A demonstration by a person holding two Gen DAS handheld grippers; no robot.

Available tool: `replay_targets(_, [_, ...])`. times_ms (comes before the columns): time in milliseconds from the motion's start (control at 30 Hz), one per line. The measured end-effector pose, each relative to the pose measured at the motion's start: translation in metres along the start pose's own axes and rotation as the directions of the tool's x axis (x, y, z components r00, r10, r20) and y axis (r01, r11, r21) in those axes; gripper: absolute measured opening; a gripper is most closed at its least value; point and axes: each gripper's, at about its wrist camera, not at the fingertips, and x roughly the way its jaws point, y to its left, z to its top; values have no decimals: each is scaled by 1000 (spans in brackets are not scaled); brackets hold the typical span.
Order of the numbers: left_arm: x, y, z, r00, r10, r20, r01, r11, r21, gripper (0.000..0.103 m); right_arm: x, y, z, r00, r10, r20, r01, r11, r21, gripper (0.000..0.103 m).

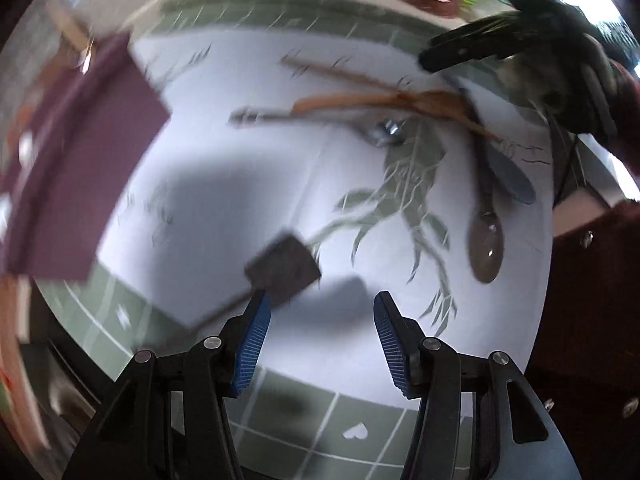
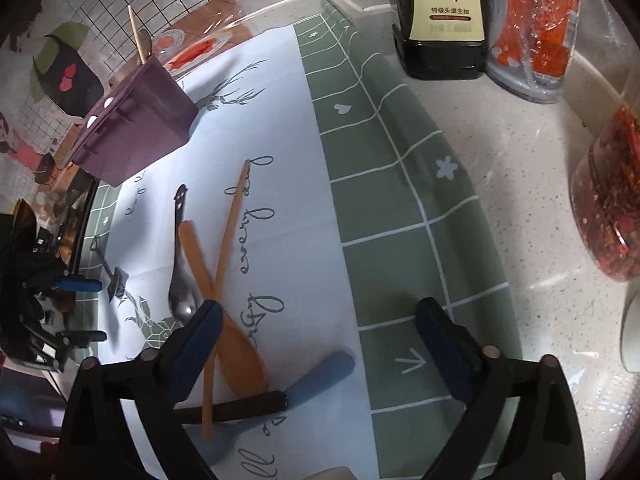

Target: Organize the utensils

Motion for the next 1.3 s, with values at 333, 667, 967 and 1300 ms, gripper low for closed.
replay_targets(333, [23, 18, 14, 983, 128, -130, -97, 970, 225, 55, 1, 1, 0, 999, 31, -12, -31, 999, -32, 103])
replay_targets(667, [33, 86, 43, 1000, 18, -3, -19, 964, -267, 51, 7, 8, 6, 998, -30, -57, 27, 998, -50, 103])
replay_targets(967, [23, 75, 23, 995, 71, 65, -29, 863, -505, 31, -4, 37, 12, 991, -122, 59, 130, 980, -150, 80])
replay_targets(1300, [-29, 50, -31, 905, 241, 350, 168, 553, -816, 5, 41, 88, 33, 981, -191, -24, 183, 965, -190, 34])
